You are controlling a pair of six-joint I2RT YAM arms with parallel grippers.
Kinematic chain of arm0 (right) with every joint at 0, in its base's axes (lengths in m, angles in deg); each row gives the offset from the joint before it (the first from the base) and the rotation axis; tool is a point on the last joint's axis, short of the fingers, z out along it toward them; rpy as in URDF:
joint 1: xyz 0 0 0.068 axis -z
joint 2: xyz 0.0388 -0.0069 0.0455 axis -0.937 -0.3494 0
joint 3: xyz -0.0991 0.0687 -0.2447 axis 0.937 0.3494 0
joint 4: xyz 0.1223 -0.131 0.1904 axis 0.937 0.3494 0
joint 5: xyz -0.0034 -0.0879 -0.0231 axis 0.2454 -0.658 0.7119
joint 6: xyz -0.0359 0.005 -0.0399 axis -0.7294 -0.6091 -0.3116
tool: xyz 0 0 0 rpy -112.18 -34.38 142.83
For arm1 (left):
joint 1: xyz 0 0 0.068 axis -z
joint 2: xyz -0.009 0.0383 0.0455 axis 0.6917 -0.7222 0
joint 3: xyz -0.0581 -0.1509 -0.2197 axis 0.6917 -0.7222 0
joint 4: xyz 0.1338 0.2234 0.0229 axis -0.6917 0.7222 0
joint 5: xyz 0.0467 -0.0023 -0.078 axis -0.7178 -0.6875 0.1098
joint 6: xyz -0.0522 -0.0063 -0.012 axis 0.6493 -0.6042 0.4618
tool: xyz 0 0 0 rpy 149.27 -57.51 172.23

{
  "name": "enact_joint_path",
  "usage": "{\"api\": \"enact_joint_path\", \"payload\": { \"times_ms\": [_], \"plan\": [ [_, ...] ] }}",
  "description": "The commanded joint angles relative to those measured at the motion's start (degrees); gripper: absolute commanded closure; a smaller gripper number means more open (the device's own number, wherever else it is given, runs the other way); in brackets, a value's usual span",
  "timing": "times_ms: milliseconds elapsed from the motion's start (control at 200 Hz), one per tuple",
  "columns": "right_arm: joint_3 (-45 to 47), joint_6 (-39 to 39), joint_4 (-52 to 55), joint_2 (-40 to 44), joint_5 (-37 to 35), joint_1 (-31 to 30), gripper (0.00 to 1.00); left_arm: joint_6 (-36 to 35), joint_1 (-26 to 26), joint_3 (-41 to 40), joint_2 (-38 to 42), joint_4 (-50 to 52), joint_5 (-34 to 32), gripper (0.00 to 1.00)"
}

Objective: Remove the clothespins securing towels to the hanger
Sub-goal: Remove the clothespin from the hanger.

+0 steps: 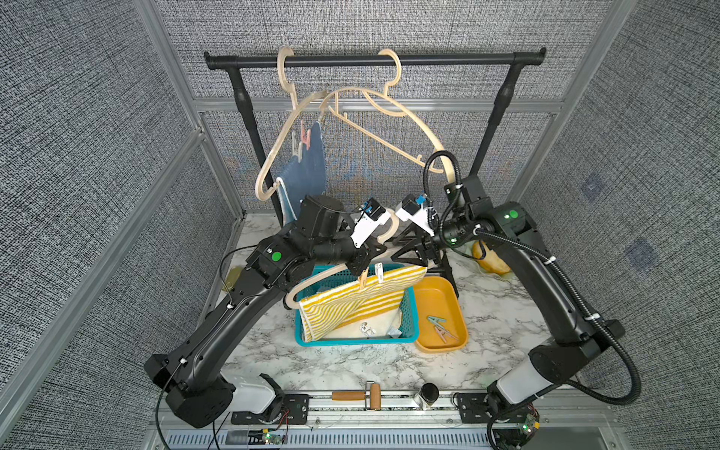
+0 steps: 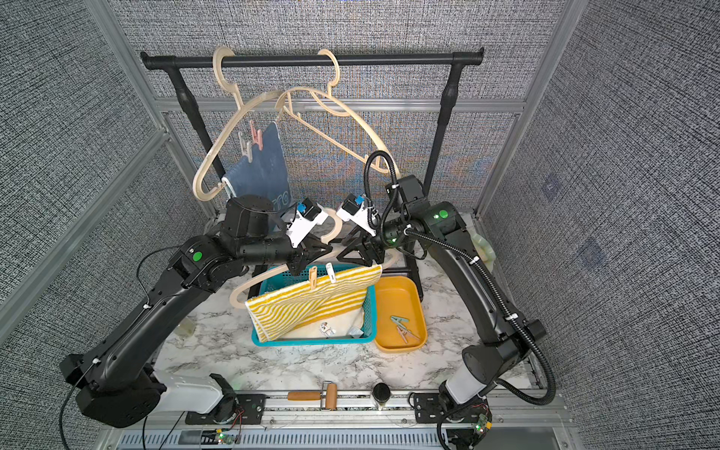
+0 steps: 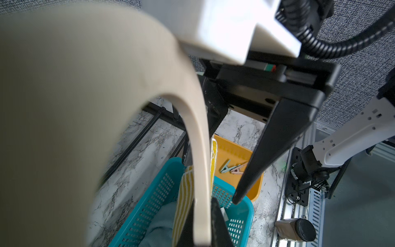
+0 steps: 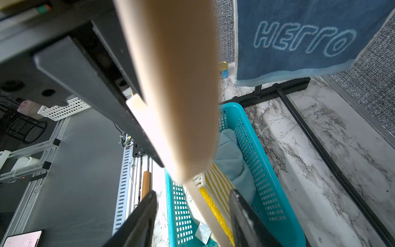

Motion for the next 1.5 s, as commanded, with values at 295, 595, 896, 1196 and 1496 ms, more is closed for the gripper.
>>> {"api": "enact_joint_path", "payload": {
  "times_ms": [295,595,896,1196,1496],
  "plan": [
    [-6.09,-0.85,5.76,-3.66,-4.29,0.21,0.39,-2.70,-0.44,-0.64,1.49,-12.55,2.75,1.00],
    [-4.16,-2.70,6.14,-4.24,-1.45,0.21,0.60,-1.44,-1.19,-0.54,1.66,-14.25,1.49,1.00],
    [2.56,4.26,-4.35,2.76,-2.45,1.59,1.00,1.83,-1.43,-1.19,0.84,-13.53,-12.76,1.00],
    [2.12,6.78,-2.80,1.08,0.39,4.69,1.00,3.83,-1.43,-4.61,6.61,-4.89,-20.77,0.53],
    [2.30,5.79,-0.46,0.38,4.08,4.43,1.00,1.80,-1.43,-21.29,15.99,-5.32,-6.95,0.59]
  ]
}}
